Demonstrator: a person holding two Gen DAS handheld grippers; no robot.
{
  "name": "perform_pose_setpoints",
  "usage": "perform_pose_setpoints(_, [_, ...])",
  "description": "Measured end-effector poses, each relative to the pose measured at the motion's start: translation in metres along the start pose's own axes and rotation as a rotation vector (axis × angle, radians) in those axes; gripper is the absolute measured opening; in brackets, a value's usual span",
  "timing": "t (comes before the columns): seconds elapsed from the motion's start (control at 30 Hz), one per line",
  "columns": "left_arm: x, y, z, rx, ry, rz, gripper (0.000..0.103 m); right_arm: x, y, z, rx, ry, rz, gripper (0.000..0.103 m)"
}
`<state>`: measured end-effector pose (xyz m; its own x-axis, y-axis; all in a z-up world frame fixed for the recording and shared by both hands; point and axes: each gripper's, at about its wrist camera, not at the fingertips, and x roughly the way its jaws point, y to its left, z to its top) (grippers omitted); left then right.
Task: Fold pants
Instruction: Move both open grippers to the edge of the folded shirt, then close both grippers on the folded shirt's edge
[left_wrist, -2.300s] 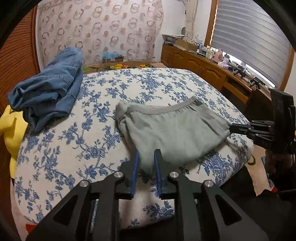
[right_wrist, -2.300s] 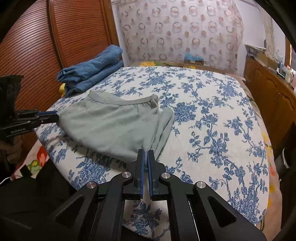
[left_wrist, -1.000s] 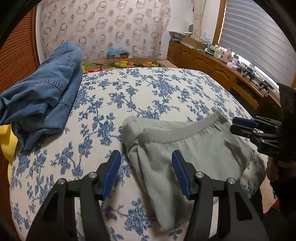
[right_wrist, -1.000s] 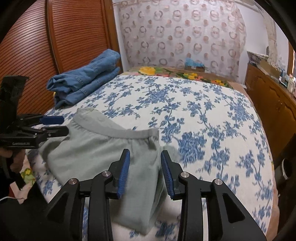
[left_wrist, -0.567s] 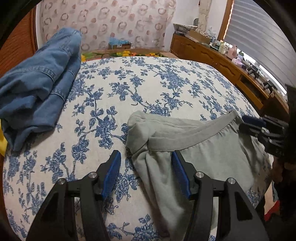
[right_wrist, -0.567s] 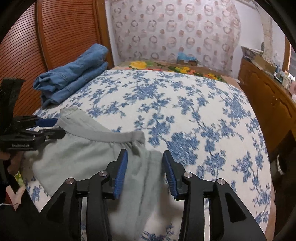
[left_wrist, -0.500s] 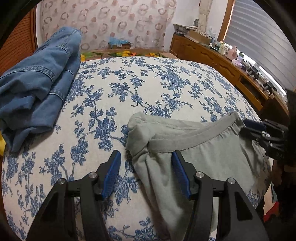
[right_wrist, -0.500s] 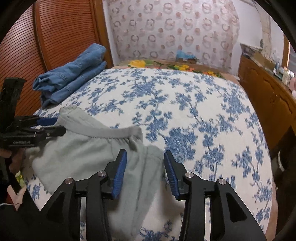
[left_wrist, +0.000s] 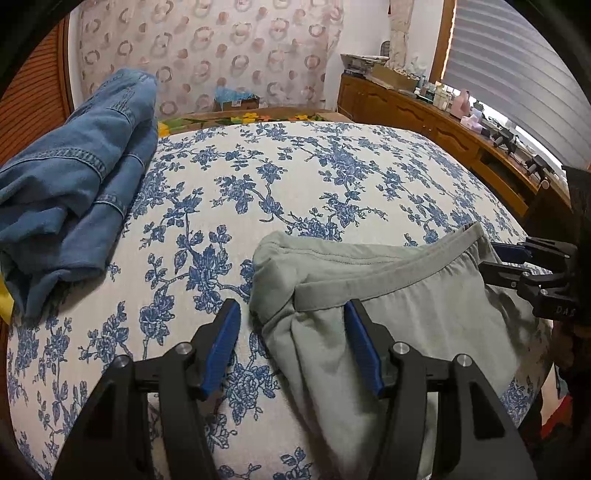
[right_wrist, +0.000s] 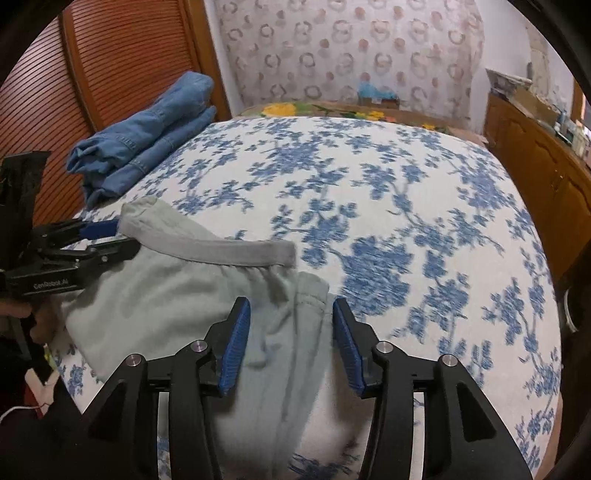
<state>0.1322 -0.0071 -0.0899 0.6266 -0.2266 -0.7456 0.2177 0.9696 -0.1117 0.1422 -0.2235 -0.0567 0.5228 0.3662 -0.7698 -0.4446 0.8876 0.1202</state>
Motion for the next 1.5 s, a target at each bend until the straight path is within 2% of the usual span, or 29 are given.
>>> perform_pose_setpoints(0.1, [0.0, 0.0, -0.001, 0.004, -0.006, 0.0, 0.059, 0.002, 0.005, 0.002, -0.021, -0.001, 0.024, 0.046])
perform_pose_setpoints(0.33, [0.0, 0.0, -0.001, 0.008, -0.009, -0.003, 0.06, 0.005, 0.01, -0.001, -0.066, -0.007, -0.031, 0.045])
perform_pose_setpoints(0.53, [0.001, 0.002, 0.0, 0.009, -0.005, -0.017, 0.06, 0.006, 0.008, -0.002, -0.05, -0.022, -0.035, 0.045])
perform_pose_setpoints(0.77, [0.0, 0.017, 0.006, -0.107, 0.009, -0.095, 0.06, 0.005, 0.005, -0.003, -0.035, -0.026, -0.018, 0.046])
perform_pose_setpoints(0.83, [0.001, 0.015, 0.007, -0.11, 0.01, -0.1, 0.058, 0.006, 0.005, -0.003, -0.036, -0.027, -0.021, 0.046])
perform_pose_setpoints(0.9, [0.001, 0.013, 0.006, -0.105, 0.011, -0.114, 0.048, 0.006, 0.005, -0.003, -0.037, -0.027, -0.022, 0.046])
perform_pose_setpoints(1.1, [-0.001, 0.005, 0.005, -0.087, -0.005, -0.118, 0.028, 0.005, 0.005, -0.003, -0.033, -0.027, -0.017, 0.046])
perform_pose_setpoints(1.5, [-0.032, -0.01, 0.009, -0.044, -0.087, -0.108, 0.025, 0.005, 0.005, -0.003, -0.03, -0.027, -0.016, 0.046])
